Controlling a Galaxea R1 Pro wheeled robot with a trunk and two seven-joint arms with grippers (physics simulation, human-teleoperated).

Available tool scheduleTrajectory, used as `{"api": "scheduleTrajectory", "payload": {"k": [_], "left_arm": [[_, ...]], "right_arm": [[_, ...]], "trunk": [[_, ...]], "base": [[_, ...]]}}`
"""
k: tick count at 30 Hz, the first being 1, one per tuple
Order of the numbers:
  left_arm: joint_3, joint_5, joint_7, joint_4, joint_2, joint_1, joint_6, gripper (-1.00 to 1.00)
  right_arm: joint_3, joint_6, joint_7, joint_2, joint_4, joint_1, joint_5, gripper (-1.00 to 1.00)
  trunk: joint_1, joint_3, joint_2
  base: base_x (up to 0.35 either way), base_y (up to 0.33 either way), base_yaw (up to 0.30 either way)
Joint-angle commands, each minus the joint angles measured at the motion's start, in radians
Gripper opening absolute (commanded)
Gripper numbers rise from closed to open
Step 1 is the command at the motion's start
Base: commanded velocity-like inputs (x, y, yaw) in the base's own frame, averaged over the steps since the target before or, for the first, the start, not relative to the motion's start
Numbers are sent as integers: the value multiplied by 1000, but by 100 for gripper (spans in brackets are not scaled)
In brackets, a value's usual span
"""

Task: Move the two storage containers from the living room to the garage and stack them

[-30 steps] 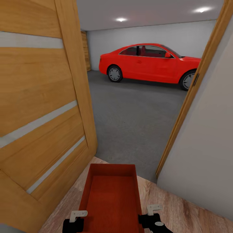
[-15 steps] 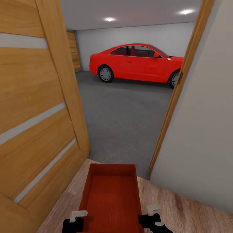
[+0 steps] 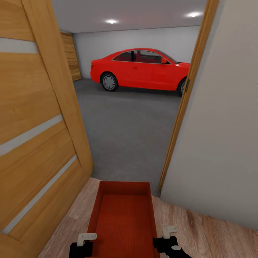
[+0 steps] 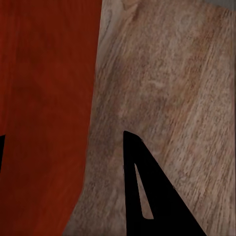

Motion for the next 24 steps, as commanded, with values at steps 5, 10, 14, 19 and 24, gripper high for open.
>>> {"api": "scheduleTrajectory", "payload": {"k": [5, 10, 14, 19, 24], "left_arm": [[5, -3, 14, -1, 1, -1, -3, -100], [5, -3, 14, -1, 1, -1, -3, -100], [5, -3, 14, -1, 1, -1, -3, -100], [5, -3, 14, -1, 1, -1, -3, -100], [5, -3, 14, 0, 1, -1, -3, -100]], "right_arm": [[5, -2, -10, 0, 2, -1, 4, -100], [5, -2, -10, 0, 2, -1, 4, -100], [5, -2, -10, 0, 2, -1, 4, -100], [5, -2, -10, 0, 2, -1, 4, -100], [5, -2, -10, 0, 2, -1, 4, -100]], "trunk": [[0, -1, 0], [0, -1, 0], [0, -1, 0], [0, -1, 0], [0, -1, 0]], "base": [[0, 0, -185], [3, 30, -54], [65, 192, -12], [52, 126, -3], [30, 43, 0]]}}
